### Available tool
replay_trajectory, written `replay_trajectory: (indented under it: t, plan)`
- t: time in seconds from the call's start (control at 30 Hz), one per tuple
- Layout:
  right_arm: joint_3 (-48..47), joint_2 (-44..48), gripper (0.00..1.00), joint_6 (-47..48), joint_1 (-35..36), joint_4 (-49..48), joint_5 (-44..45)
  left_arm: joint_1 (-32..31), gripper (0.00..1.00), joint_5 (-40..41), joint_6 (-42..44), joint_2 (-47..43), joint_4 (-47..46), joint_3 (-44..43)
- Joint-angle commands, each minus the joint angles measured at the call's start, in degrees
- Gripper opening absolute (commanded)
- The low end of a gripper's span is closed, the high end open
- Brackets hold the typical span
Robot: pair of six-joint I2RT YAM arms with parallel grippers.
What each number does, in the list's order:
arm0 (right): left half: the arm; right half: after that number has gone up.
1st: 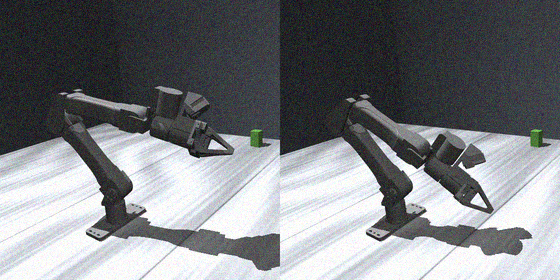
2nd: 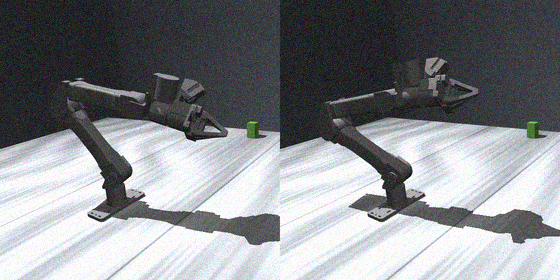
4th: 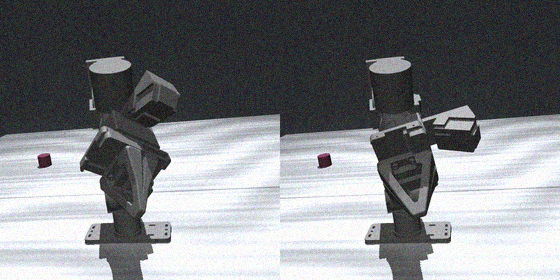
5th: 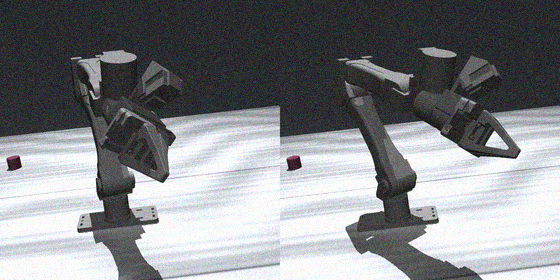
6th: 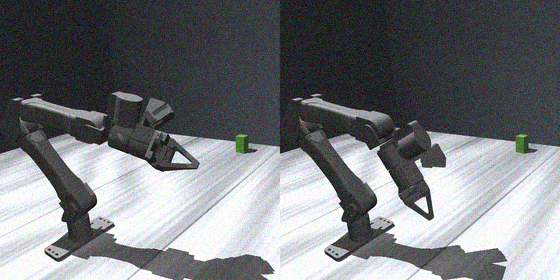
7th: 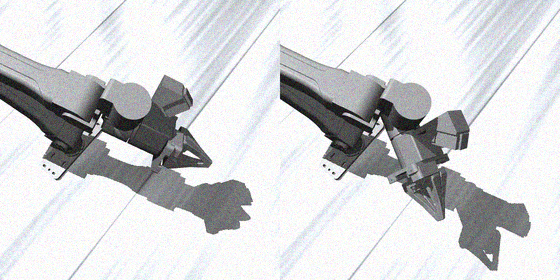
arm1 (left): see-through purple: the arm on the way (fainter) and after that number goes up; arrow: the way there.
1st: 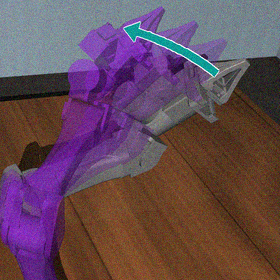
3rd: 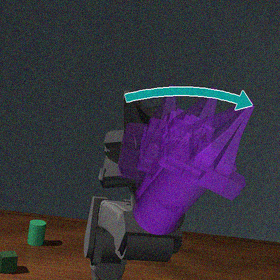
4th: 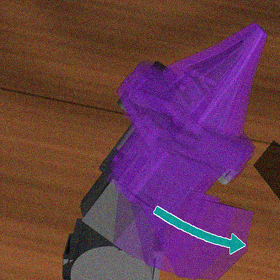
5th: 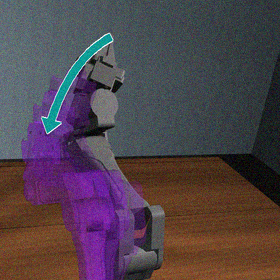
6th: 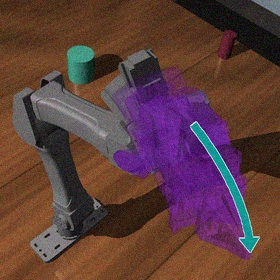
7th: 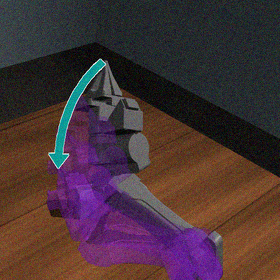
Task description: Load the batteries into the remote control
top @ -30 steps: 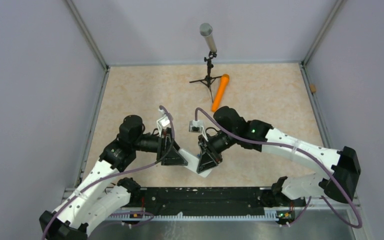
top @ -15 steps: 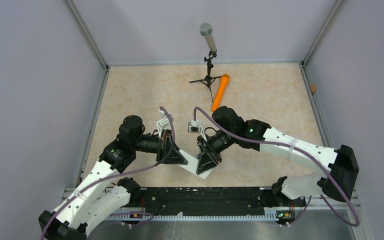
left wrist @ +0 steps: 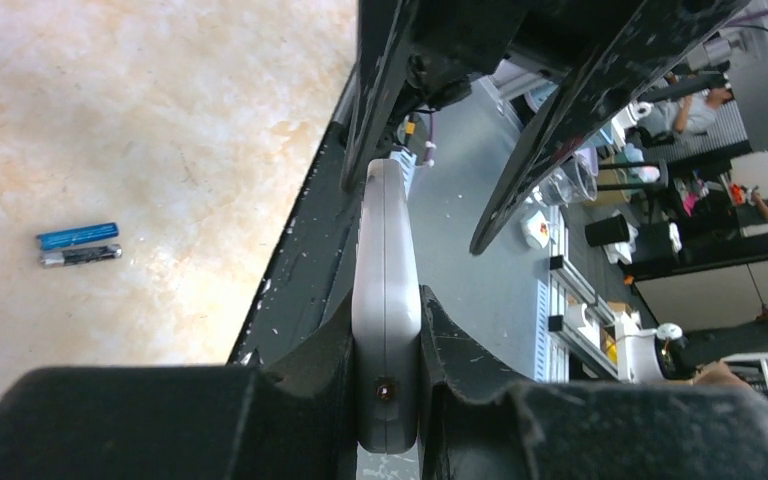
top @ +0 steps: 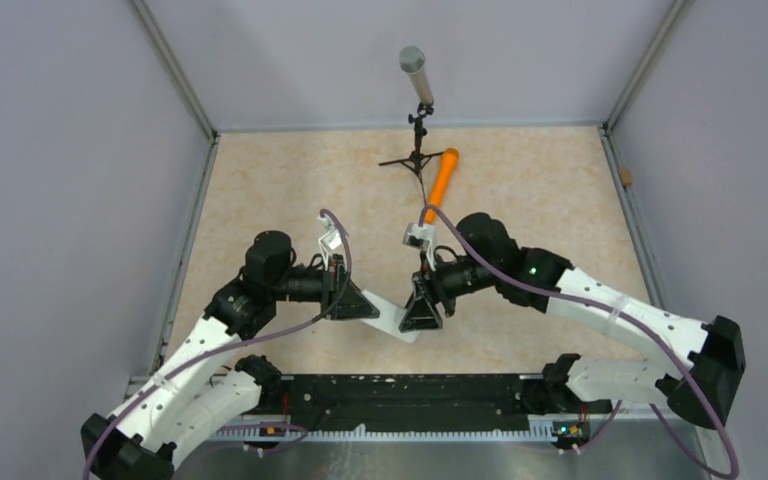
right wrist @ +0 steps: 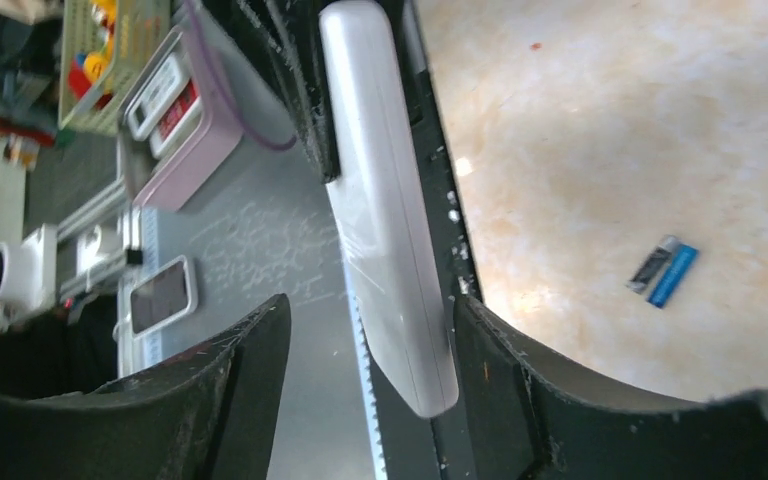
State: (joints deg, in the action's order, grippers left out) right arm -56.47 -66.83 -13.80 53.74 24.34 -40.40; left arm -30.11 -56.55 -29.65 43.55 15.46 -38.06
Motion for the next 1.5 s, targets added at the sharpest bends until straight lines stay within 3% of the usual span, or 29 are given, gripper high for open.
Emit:
replay_trajectory:
  t: [0.0, 0.23, 0.63, 0.9, 1.47]
  plan:
    - [4.0, 5.5, 0.60, -6.1, -2.9, -7.3, 8.4, 0.0, 0.00, 5.0, -1.8, 0.2, -2.6, 0.6]
    - [11.9, 11.8, 0.61, -13.5, -4.3, -12.1, 18.0, 0.1, 0.00, 12.2, -5.0, -1.0, -4.2, 1.8]
    - [20.5, 19.5, 0.61, -24.0, -4.3, -18.9, 25.7, 0.2, 0.00, 19.6, -12.0, -3.5, -11.4, 6.5]
    - [25.1, 20.6, 0.60, -30.1, -4.3, -26.5, 28.1, 0.1, 0.00, 19.7, -19.2, -5.4, -22.0, 11.7]
    - [27.7, 18.1, 0.56, -36.1, -4.3, -37.0, 26.5, 0.1, 0.00, 17.2, -26.7, -5.1, -32.9, 15.5]
